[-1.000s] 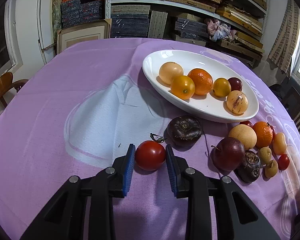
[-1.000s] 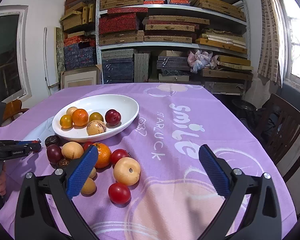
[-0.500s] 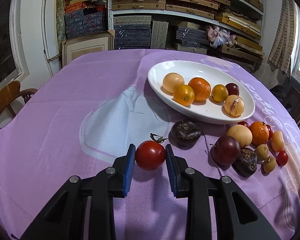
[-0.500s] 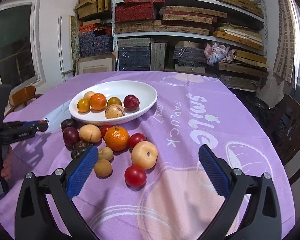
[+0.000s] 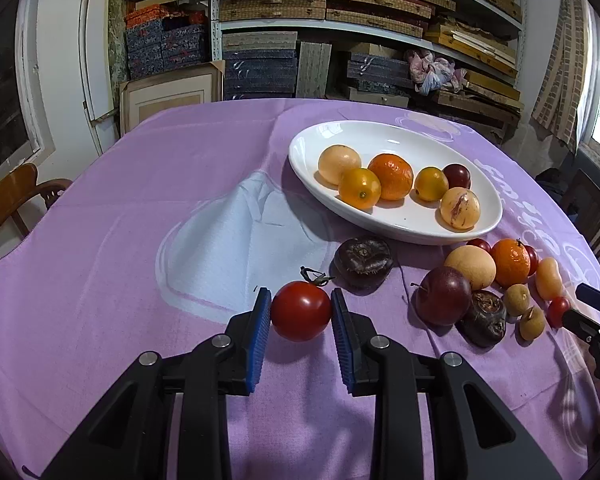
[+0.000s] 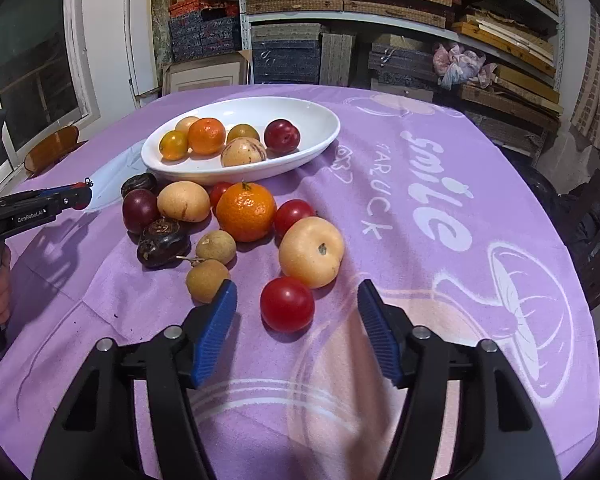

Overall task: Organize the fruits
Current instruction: 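Close the right tool around another red tomato while the left tool holds its tomato, then carry both red tomatoes onto the white plate and open both tools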

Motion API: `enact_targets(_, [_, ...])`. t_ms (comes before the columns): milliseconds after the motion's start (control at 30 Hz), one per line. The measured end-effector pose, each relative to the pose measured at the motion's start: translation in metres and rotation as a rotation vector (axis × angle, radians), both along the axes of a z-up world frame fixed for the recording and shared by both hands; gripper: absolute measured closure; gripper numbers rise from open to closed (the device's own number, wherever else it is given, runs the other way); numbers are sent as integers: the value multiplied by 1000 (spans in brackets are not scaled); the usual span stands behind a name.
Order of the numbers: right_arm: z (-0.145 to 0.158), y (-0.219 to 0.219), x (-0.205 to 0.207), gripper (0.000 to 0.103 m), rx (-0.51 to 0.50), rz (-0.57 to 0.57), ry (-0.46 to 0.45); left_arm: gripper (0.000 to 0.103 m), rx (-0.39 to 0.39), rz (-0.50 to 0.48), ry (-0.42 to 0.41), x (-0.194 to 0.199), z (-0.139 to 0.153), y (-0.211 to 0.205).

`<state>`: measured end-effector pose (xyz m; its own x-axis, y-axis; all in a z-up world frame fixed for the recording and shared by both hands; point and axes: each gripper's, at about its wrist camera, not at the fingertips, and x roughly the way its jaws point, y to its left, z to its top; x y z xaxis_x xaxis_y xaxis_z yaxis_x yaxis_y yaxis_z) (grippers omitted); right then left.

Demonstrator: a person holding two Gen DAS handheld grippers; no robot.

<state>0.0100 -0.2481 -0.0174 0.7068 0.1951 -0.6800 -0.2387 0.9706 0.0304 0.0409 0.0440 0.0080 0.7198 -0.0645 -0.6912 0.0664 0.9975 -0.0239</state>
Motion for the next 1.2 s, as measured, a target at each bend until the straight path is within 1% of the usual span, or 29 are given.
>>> enact_targets(133, [-1, 2, 2, 47, 5, 14, 23, 72, 0, -4, 4, 0, -1, -1])
enact_targets(167, [-1, 2, 4, 49, 7, 17, 31, 72, 0, -5, 5, 0, -1, -1])
enact_targets(233, [-2, 2, 6, 56, 12, 20, 50, 72, -1, -8, 9, 0, -2, -2])
enact_targets(300, [-4, 2, 8, 67, 19, 27, 65, 72, 1, -10, 10, 0, -2, -2])
enact_targets(367, [-5, 3, 9, 71, 17, 30, 72, 72, 3, -12, 10, 0, -2, -3])
enact_targets(667, [-7, 1, 12, 73, 45, 29, 96, 72, 0, -26, 27, 2, -6, -6])
enact_targets(733, [-5, -1, 11, 73, 54, 25, 84, 72, -5, -28, 27, 2, -7, -5])
enact_targets(800, [-1, -2, 6, 73, 62, 27, 53, 72, -17, -25, 11, 1, -3, -5])
enact_targets(867, [7, -3, 2, 73, 81, 30, 22, 73, -25, -16, -9, 0, 4, -4])
enact_targets(967, [32, -3, -1, 73, 102, 35, -38, 73, -42, -25, -16, 6, 18, -8])
enact_targets(1100, [81, 8, 8, 73, 52, 54, -135, 73, -9, -48, -53, 26, 43, -24])
enact_targets(1200, [106, 22, 23, 73, 35, 71, -170, 73, -8, -50, -69, 51, 60, -34])
